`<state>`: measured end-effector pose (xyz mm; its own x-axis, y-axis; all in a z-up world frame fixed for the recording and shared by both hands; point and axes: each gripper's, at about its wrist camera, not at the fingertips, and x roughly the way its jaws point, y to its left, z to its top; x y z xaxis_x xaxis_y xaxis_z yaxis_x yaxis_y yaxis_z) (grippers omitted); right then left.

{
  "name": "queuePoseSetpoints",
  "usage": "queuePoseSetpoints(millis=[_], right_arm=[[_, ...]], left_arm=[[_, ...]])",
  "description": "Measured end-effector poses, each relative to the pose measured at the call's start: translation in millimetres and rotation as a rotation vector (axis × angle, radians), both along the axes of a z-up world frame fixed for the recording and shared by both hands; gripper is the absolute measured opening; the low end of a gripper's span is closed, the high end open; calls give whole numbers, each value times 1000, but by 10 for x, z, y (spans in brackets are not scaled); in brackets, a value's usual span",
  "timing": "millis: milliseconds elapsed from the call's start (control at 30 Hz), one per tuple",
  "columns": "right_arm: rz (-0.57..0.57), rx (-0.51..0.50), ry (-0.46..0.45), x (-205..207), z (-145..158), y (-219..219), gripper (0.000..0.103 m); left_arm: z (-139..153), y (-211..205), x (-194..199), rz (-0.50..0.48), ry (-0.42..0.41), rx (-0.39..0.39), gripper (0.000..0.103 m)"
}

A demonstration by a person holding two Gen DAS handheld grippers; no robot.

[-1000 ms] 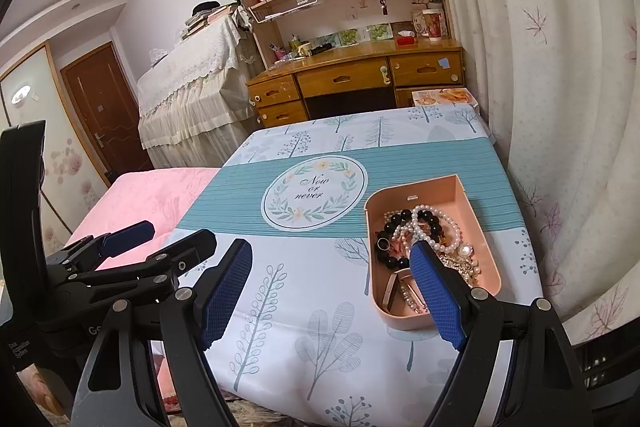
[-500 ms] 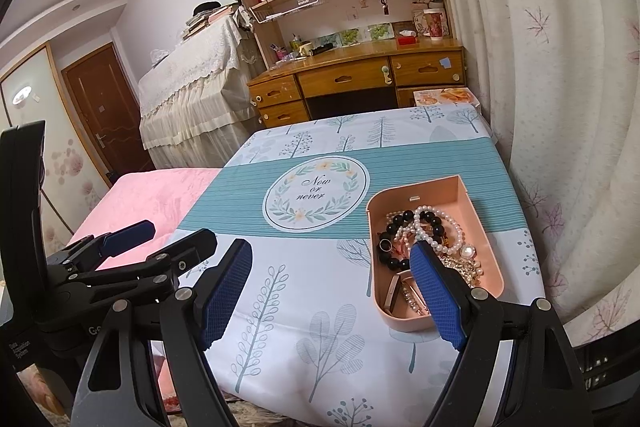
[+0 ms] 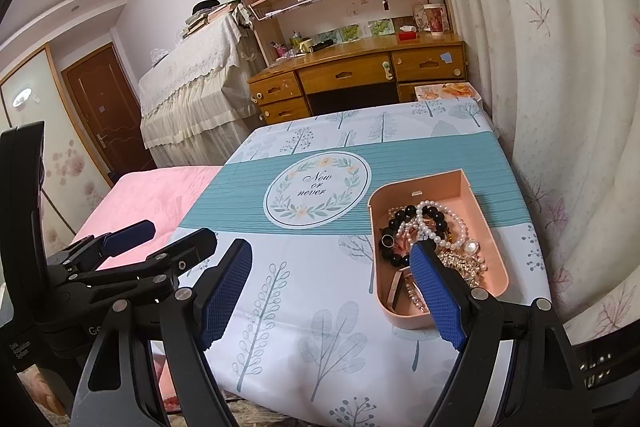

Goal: Organize jewelry

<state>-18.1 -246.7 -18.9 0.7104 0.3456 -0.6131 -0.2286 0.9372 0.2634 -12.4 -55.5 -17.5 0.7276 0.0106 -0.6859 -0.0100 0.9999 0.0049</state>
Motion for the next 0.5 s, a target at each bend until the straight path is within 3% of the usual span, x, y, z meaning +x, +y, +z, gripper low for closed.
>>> queuePoseSetpoints(millis=[500], right_arm=[[0, 1, 1, 5, -12, 3, 85]], left_arm=[[-26, 34, -6, 3, -3, 0, 85]])
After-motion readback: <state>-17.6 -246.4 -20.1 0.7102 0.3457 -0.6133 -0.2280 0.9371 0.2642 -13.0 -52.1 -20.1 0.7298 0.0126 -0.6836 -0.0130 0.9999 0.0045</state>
